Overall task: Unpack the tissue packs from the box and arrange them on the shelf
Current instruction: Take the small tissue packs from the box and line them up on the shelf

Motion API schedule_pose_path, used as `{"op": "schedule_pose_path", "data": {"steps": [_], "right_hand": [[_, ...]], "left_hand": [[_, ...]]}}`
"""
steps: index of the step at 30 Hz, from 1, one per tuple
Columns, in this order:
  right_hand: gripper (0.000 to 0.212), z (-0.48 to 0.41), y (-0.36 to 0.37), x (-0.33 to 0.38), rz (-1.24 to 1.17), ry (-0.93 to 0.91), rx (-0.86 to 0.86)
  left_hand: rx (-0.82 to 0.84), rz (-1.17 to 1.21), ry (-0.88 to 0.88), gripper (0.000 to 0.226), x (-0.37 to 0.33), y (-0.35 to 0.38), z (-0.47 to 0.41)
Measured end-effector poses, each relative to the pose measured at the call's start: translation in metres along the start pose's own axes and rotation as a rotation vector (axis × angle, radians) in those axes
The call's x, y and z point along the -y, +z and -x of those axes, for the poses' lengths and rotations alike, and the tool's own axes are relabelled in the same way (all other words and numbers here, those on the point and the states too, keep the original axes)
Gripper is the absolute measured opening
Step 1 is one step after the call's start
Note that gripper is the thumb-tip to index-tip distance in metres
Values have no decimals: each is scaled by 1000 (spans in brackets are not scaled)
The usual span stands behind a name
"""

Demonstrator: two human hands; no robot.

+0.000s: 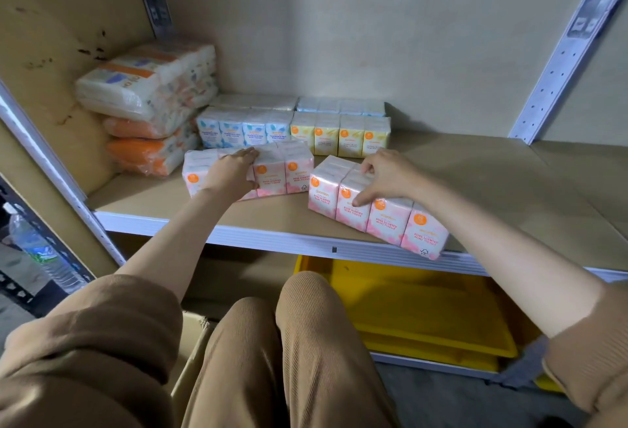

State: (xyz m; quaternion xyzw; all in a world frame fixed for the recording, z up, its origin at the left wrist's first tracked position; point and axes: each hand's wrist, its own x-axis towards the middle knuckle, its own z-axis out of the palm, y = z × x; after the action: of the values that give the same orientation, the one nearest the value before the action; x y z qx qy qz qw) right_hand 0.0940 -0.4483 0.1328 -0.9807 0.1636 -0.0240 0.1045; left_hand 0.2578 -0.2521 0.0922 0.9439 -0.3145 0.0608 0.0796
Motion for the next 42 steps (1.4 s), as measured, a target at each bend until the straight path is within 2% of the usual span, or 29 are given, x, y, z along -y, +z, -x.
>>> {"op": "schedule_pose_path", "data": {"steps": [2, 8, 12, 16, 28, 42], "right_hand": [[65, 0, 2, -2, 41, 8, 40], [47, -15, 8, 2, 72, 4, 5], [18, -39, 12, -1, 101, 0, -6], [42, -70, 16, -3, 133, -46, -18], [51, -135, 31, 18, 74, -96, -69], [52, -141, 35, 22, 81, -85, -96]], "left_hand": [[6, -40, 13, 70, -1, 3, 2], [-59, -51, 39, 71, 1, 12, 1], [-64, -52, 54, 69, 15, 9, -16], [-24, -10, 38, 73, 32, 10, -38], [-97, 57, 14, 71, 60, 22, -92], [-80, 92, 65, 77, 73, 25, -99]]}}
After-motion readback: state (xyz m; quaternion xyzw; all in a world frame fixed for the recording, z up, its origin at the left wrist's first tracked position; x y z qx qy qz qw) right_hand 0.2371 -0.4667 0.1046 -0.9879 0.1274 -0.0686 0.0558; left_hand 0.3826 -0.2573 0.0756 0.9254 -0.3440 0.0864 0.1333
